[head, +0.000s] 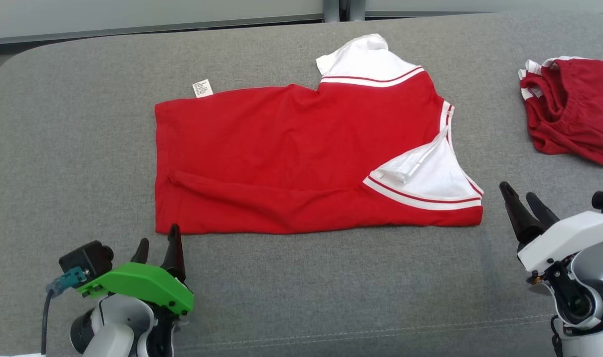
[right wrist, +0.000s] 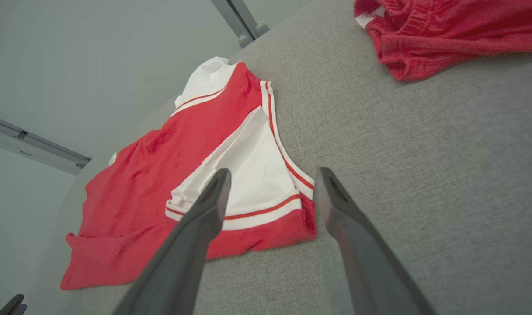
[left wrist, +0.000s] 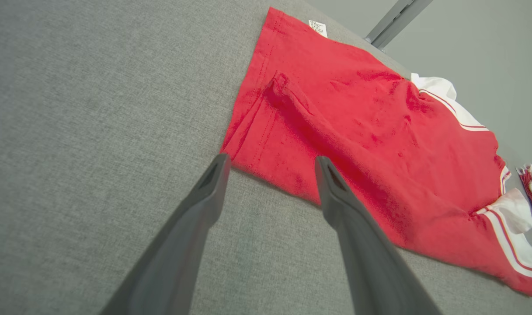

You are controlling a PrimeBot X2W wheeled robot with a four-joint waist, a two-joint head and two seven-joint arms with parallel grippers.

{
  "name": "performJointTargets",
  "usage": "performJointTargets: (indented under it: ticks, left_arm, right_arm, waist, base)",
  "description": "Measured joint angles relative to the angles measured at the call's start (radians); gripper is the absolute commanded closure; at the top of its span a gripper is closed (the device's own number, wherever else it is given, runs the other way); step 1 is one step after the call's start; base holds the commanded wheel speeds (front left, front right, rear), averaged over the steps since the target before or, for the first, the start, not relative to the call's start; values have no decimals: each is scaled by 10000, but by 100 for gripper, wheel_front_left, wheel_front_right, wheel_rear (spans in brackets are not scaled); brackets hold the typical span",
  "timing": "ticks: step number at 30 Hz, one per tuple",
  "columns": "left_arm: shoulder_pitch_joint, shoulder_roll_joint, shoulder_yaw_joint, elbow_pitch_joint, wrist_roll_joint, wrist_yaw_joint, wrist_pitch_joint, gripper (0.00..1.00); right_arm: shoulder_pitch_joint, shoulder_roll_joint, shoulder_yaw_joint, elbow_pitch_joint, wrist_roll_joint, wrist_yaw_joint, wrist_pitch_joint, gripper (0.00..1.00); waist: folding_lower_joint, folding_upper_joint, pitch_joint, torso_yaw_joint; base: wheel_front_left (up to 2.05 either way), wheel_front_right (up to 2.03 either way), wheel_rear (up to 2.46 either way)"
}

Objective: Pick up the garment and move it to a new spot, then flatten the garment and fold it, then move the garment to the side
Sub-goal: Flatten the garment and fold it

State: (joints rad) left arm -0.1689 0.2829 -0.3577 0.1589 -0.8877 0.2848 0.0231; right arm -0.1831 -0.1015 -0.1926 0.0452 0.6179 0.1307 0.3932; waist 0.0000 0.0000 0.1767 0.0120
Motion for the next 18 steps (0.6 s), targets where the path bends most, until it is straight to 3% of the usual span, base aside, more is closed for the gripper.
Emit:
performJointTargets:
  ticks: [2, 18]
  left_arm:
    - [104, -424, 169, 573, -439, -2, -125, 0]
    - [-1059, -988, 784, 2824, -1360, -518, -67, 0]
  right_arm:
    - [414, 221, -196, 178, 40, 0, -94, 0]
    - [506, 445, 54, 755, 128, 0, -238, 0]
  waist:
    - [0, 0, 3, -24]
    - [0, 0, 352, -380]
  base:
    - [0, 0, 0]
    - [0, 0, 0]
